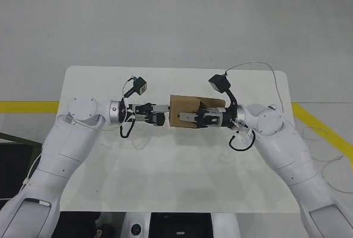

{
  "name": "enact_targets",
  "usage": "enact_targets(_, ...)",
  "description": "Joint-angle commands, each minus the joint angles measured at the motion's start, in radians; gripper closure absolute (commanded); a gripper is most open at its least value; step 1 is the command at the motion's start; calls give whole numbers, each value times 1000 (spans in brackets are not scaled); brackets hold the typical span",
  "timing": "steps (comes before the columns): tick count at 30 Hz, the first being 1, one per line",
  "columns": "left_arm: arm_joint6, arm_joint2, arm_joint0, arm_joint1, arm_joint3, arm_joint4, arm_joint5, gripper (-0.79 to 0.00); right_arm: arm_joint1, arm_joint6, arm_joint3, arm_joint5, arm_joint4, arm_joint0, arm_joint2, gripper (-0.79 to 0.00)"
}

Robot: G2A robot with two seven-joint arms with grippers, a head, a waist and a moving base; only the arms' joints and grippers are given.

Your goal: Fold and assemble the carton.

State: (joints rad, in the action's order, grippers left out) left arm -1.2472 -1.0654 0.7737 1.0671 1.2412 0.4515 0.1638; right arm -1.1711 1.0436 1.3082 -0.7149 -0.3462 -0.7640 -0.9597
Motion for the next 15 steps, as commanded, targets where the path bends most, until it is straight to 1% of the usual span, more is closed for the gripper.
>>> enact_targets(1,3,-16,2,-4,-3,-6,4,-785,4,0,-13,19,24,0,-9,0)
enact_targets(4,32,-40,2,-10,12,-32,42,-785,9,41,-26,77,37,0,-9,0)
enact_targets(8,66,-64,4,-15,48,-76,124,-785,14,95,-64,132,17,12,-15,0)
enact_targets(11,84,-76,5,-18,71,-104,166,-785,9,90,-97,158,-4,27,-8,0)
enact_targets(15,96,-86,10,-21,86,-124,186,-785,-10,63,-142,166,-15,47,39,0)
